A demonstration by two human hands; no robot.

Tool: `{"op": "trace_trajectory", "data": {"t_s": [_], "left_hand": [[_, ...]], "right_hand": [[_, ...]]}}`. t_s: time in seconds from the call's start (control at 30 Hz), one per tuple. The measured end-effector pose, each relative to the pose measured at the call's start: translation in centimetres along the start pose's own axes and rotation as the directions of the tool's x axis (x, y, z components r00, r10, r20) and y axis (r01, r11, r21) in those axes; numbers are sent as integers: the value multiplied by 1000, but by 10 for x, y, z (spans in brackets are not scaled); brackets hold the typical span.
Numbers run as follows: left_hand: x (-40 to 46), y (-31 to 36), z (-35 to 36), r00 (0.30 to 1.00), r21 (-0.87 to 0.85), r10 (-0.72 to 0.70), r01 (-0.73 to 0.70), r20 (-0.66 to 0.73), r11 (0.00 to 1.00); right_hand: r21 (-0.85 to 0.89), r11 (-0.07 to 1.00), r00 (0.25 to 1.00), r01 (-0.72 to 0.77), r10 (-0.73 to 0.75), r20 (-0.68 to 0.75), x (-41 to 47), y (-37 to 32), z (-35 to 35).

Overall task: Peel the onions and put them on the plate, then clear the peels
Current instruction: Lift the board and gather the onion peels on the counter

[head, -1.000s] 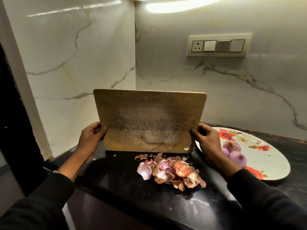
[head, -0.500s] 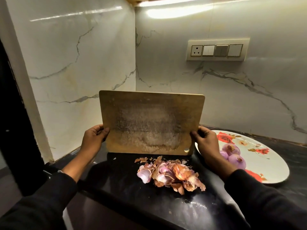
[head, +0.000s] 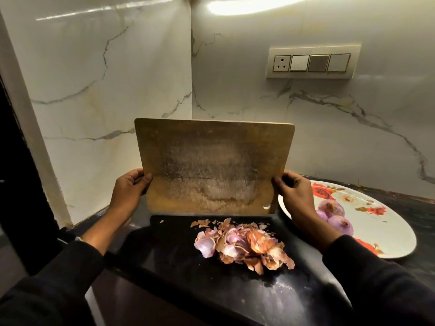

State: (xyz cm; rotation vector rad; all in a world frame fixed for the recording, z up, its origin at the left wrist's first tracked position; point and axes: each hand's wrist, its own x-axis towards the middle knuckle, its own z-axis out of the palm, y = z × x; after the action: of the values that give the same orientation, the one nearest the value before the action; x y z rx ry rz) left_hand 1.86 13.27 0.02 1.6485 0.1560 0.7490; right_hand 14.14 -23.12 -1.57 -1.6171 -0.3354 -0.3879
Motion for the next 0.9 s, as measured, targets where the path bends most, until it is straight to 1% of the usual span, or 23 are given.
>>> {"op": "trace_trajectory", "data": {"t_s": [0.1, 0.23, 0.37, 0.43, 0.57, 0.77, 0.9], "left_hand": [[0, -9, 3, 1000, -5, -29, 29, -4, 1000], [10, -14, 6, 998, -12, -56, 56, -26, 998], [31, -17, 12, 995, -24, -81, 80, -55, 997], [47, -22, 15, 993, -25, -109, 108, -47, 994], [73, -38, 24, 989, 13, -144, 144, -45, 989], [101, -56, 30, 976, 71, -213, 216, -43, 974], [115, -67, 32, 967, 160, -247, 254, -65, 954]], "right_hand": [[-6, 1000, 1000, -25, 25, 12, 0, 10, 3], [46, 998, 998, -49, 51, -32, 11, 19, 9], [13, 996, 996, -88, 88, -23, 36, 14, 21], [-17, 992, 990, -128, 126, -59, 50, 12, 30], [-137, 970, 976, -199, 183, -115, 69, 15, 48], [-305, 920, 969, -245, 219, -118, 81, 30, 59], [-323, 903, 958, -284, 258, -123, 95, 35, 67]]}}
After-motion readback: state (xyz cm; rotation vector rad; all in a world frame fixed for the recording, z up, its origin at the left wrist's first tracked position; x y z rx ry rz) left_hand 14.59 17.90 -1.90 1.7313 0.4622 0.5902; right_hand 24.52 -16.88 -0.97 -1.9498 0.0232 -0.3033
